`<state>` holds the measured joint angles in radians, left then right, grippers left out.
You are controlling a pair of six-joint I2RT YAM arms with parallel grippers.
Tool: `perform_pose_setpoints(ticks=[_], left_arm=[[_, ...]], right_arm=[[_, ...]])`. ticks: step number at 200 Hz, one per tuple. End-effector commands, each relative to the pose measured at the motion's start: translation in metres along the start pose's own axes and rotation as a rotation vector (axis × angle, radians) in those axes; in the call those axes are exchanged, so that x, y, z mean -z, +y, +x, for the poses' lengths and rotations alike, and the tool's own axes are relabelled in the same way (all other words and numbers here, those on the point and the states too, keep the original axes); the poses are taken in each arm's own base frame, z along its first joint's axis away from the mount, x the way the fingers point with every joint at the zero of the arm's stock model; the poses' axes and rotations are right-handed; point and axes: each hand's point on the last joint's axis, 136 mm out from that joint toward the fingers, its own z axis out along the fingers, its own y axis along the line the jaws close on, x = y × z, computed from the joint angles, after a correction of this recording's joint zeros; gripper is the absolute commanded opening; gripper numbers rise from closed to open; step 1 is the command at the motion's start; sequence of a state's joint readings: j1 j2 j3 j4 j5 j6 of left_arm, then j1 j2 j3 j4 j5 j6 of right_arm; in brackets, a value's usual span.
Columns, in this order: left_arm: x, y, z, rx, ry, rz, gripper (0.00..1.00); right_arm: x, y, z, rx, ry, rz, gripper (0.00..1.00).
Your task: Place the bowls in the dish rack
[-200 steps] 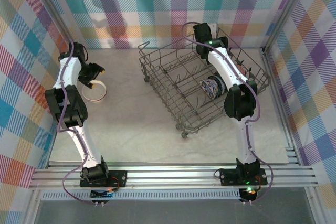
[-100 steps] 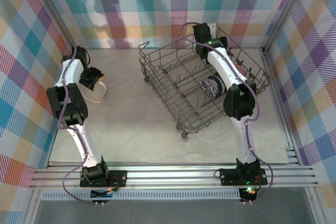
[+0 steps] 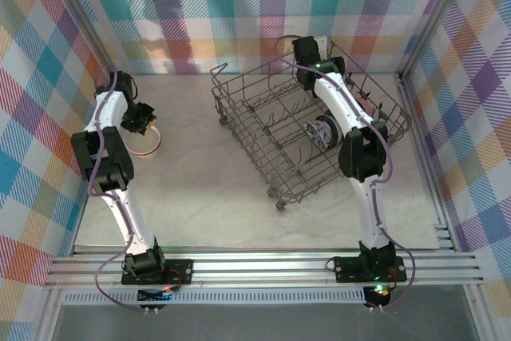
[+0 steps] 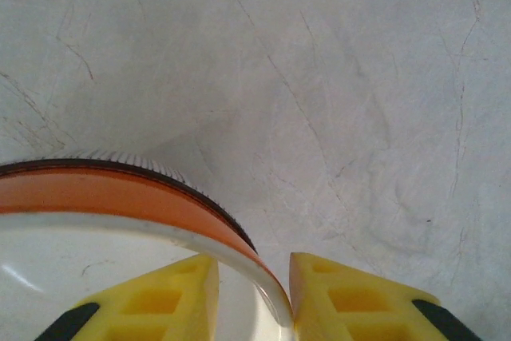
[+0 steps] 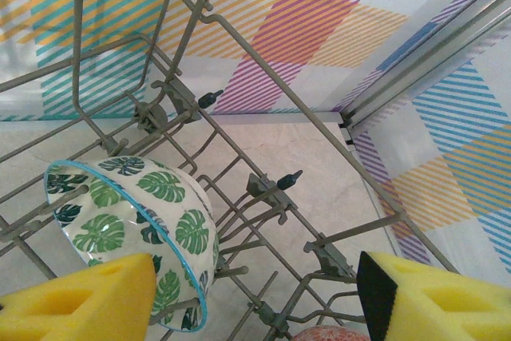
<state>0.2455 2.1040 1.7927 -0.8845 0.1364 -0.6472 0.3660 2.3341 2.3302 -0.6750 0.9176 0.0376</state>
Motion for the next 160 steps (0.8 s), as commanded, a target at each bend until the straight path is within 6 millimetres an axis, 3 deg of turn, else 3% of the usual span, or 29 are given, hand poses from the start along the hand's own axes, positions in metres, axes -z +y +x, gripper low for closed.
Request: perform_pose_setpoints(ticks=[1,103,160], left_arm=[[-0.002,0.006,0.004,0.015,0.018,-0.010,0.24],[0.020,-0.009,0.014,-0.020,0.007,0.048,0.14],[0.027,-0.026,0.031,-0.063,0.023,0.082,0.12]], right_arm=[[0.001,0.000,-0.006,-0.009,-0.012,-0.003,0.69],[0.006,-0.005,-0.007,-0.010,-0.008,-0.008,0.69],[0.010,-0.006,-0.005,-0.016,-0.005,-0.023,0.69]])
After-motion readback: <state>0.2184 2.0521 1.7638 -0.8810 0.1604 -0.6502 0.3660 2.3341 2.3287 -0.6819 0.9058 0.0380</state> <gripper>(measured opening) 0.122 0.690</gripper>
